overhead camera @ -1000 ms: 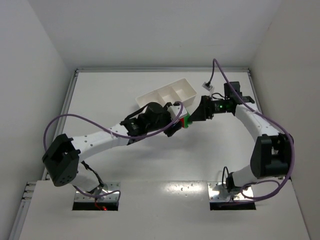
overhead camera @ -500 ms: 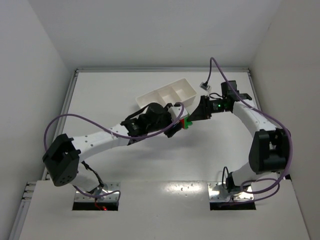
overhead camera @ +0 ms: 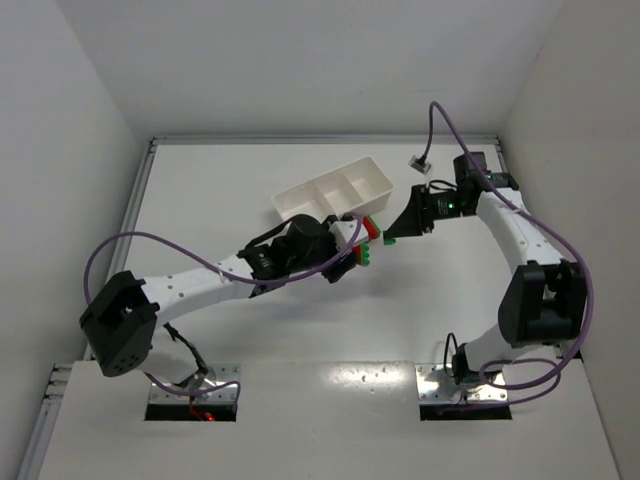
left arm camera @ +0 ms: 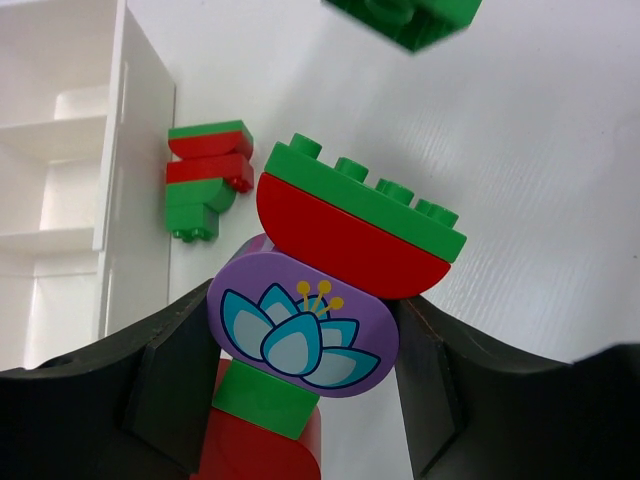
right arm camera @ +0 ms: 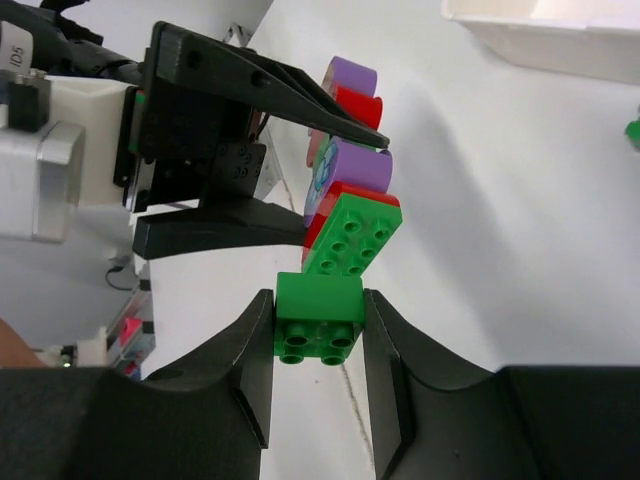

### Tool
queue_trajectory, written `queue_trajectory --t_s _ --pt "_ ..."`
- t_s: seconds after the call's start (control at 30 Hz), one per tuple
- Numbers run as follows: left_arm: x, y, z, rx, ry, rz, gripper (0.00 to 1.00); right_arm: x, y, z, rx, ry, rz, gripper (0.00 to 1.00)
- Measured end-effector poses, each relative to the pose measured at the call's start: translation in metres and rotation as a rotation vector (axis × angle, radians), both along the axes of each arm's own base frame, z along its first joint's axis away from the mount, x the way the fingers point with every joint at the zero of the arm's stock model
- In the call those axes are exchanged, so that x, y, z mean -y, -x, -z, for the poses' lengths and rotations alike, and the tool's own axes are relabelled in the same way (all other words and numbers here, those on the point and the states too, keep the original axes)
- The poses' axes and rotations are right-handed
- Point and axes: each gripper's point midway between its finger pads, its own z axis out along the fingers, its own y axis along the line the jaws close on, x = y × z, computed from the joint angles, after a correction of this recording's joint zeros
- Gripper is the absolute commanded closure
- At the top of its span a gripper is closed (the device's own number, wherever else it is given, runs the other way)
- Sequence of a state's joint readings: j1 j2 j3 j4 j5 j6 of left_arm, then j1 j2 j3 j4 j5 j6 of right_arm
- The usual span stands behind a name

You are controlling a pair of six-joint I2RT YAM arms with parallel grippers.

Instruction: Sort the legos into containers by color

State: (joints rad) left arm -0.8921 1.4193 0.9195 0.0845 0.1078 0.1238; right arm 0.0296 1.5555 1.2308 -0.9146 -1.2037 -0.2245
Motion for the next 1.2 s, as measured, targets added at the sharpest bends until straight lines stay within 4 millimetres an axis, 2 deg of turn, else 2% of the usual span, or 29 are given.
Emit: queue_trajectory --t_s 0.13,0.23,0.33,0.5,0.73,0.9,1.0,1.13,1.2 --pt "-0.007 -0.004 0.005 -0.012 -0.01 -0.021 1.0 0.006 -0.011 -0.003 0.029 0.013 0.024 1.0" --pt "-0.01 -0.005 0.003 -0.01 -0.009 -0.029 1.0 0.01 -0.038 0.007 0.063 0.067 0.089 1.0" --pt "-0.015 -0.004 0.0 -0.005 -0.006 -0.038 1.0 0.015 -0.075 0.022 0.098 0.148 0.183 1.0" --pt "-0.022 -0.009 -0.004 0.002 -0.003 -0.062 1.0 0.027 -0.153 0.035 0.186 0.273 0.371 1.0" --pt "-0.032 -0.019 -0.004 0.003 -0.006 -0.098 1.0 0.029 -0.227 0.043 0.266 0.332 0.499 1.0" --pt "-0.037 -0.024 -0.003 0.004 -0.007 -0.117 1.0 0.013 -0.254 0.061 0.273 0.354 0.493 0.94" --pt "-0.04 -0.025 0.001 -0.001 -0.016 -0.125 1.0 0.0 -0.259 0.079 0.262 0.376 0.468 0.81" --pt "-0.042 -0.025 0.004 -0.004 -0.022 -0.13 1.0 -0.008 -0.256 0.103 0.241 0.426 0.446 0.58" --pt "-0.042 -0.026 0.003 -0.002 -0.021 -0.13 1.0 -0.01 -0.254 0.108 0.244 0.442 0.441 0.53"
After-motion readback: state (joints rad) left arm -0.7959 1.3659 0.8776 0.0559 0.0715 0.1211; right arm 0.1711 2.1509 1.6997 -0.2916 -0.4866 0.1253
